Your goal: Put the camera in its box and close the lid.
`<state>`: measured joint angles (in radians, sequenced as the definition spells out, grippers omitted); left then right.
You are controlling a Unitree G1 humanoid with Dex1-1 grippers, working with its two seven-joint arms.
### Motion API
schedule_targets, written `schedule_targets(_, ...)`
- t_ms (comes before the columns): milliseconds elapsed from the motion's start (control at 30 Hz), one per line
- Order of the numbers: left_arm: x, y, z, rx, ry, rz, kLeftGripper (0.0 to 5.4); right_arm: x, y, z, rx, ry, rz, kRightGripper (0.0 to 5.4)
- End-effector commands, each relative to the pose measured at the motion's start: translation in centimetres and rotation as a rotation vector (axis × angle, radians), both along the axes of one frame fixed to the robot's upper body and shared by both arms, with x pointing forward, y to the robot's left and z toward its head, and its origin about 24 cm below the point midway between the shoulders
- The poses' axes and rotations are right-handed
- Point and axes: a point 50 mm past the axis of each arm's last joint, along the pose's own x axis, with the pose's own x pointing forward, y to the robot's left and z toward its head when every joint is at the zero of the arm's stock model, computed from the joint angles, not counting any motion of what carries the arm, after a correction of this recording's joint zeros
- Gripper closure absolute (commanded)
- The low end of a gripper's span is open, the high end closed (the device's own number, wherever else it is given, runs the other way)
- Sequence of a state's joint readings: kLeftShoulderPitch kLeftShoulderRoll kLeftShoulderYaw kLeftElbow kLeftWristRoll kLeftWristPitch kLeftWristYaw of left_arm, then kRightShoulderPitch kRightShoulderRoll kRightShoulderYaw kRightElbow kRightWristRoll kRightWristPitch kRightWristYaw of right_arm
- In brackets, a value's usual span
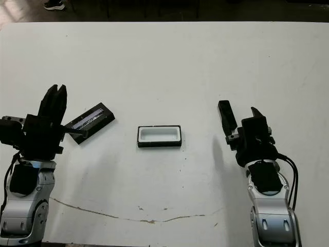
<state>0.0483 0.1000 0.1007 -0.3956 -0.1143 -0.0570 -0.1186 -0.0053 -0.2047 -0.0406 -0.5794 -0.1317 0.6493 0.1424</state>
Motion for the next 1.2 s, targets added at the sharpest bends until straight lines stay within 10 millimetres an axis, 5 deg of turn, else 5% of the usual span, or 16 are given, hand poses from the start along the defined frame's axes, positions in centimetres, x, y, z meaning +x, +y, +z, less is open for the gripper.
schedule_targets(33, -0.3, 0.5, -0.7, 0.019, 0.039, 0.012, 5.4, 0.3, 0.0, 0.0, 0.03, 0.042, -0.009, 1.29)
schedule_targets(233, -0.3, 0.5, -0.6, 0.027, 0.039, 0.006, 5.4, 1.3, -0.5, 0.5, 0.049, 0.087, -0.054, 0.01)
schedule_targets(800, -0.2, 0.5, -0.6, 0.026, 0.055, 0.003, 5.4, 3.2, -1.6, -0.4, 0.244, 0.202, -0.061, 0.01)
schedule_targets(967, -0.2, 0.5, -0.7, 0.019, 0.061, 0.003, 5.4, 3.2, -1.1, -0.8, 0.225, 0.225, -0.05, 0.65)
schedule_targets(1200, -0.2, 0.4, -0.7, 0.028, 0.06, 0.004, 5.4, 2.9, -0.6, -1.3, 0.213, 0.252, -0.03, 0.02)
